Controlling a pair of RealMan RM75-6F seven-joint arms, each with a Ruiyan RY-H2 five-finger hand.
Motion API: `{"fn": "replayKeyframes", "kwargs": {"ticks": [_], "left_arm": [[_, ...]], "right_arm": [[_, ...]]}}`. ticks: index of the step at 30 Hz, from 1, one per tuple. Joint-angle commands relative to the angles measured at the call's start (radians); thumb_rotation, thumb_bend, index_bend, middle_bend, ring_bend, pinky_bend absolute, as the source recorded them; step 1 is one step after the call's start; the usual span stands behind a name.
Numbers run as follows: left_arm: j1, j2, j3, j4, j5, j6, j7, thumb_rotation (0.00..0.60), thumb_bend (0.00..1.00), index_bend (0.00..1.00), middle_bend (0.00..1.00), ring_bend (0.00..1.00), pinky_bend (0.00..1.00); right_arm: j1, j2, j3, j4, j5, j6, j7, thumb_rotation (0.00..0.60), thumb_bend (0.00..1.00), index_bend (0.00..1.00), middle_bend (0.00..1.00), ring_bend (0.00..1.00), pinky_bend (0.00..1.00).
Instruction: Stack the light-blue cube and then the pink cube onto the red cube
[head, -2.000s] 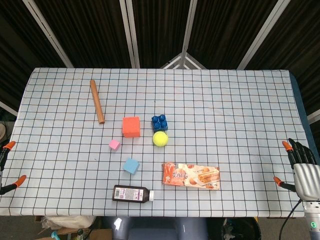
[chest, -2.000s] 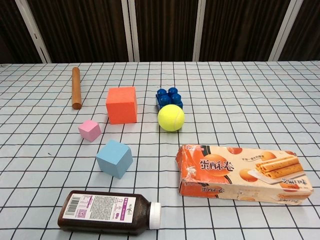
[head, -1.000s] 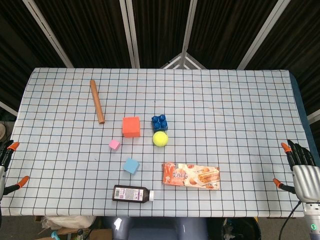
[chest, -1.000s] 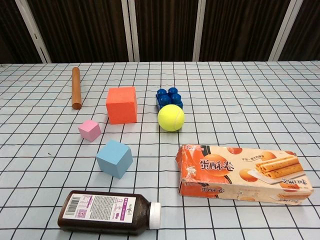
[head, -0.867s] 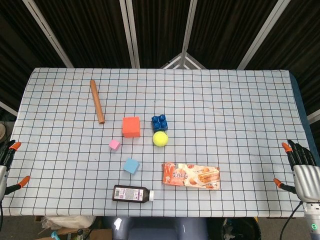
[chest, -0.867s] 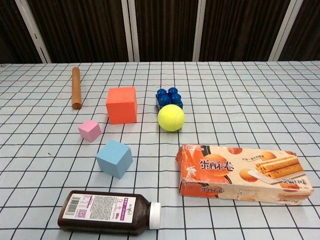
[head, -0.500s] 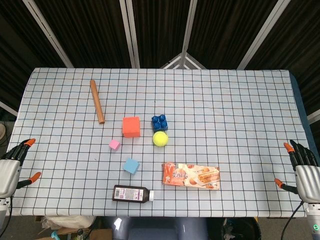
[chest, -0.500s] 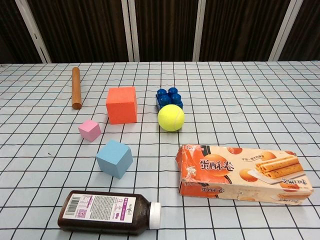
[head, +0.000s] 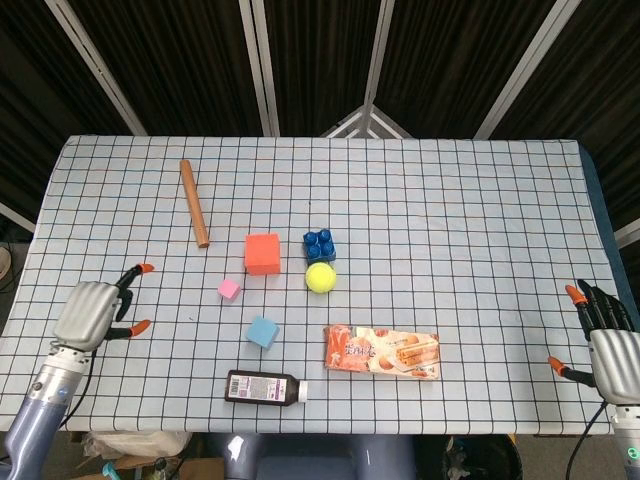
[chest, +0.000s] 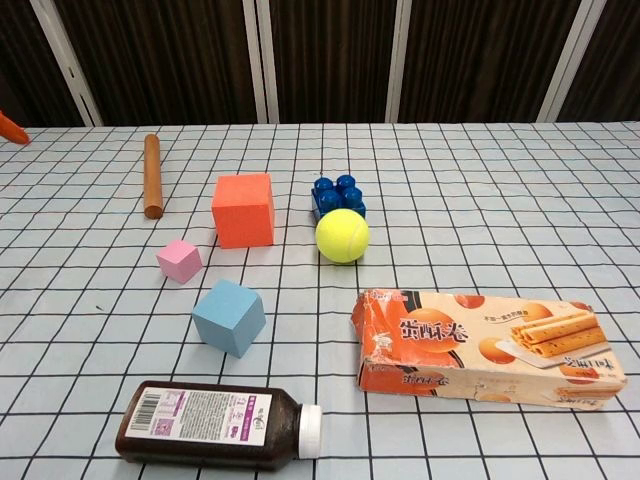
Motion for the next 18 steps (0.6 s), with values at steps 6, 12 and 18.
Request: {"fn": "replayKeyframes", "kwargs": {"ticks": [6,12,18], "left_arm": [[-0.224,-0.069,-0.029,-0.142,-0.344,-0.215,0.41,0.6,0.15,0.24,0.85,0.83,0.96],[-0.261,-0.098,-0.028,-0.171,-0.383,-0.187,0.454,0.6,0.15,0.28,0.85,0.83,0.96],[-0.294,-0.133,-0.013,-0.172,-0.427,-0.169,0.499,0.6,0.15,0.27,0.85,0.83,0.96]], "right_arm": [[0.004,0.0,0.0,-0.005,0.005,-0.008,-0.012,0.6,0.13,0.0,0.01,0.03,0.09],[0.005,0.001,0.0,-0.003,0.007,-0.011,-0.008,0.6,0.13,0.0,0.01,0.03,0.09],[0.006,0.002,-0.001,-0.004,0.006,-0.013,-0.005,0.6,0.13,0.0,0.01,0.03,0.09]]}}
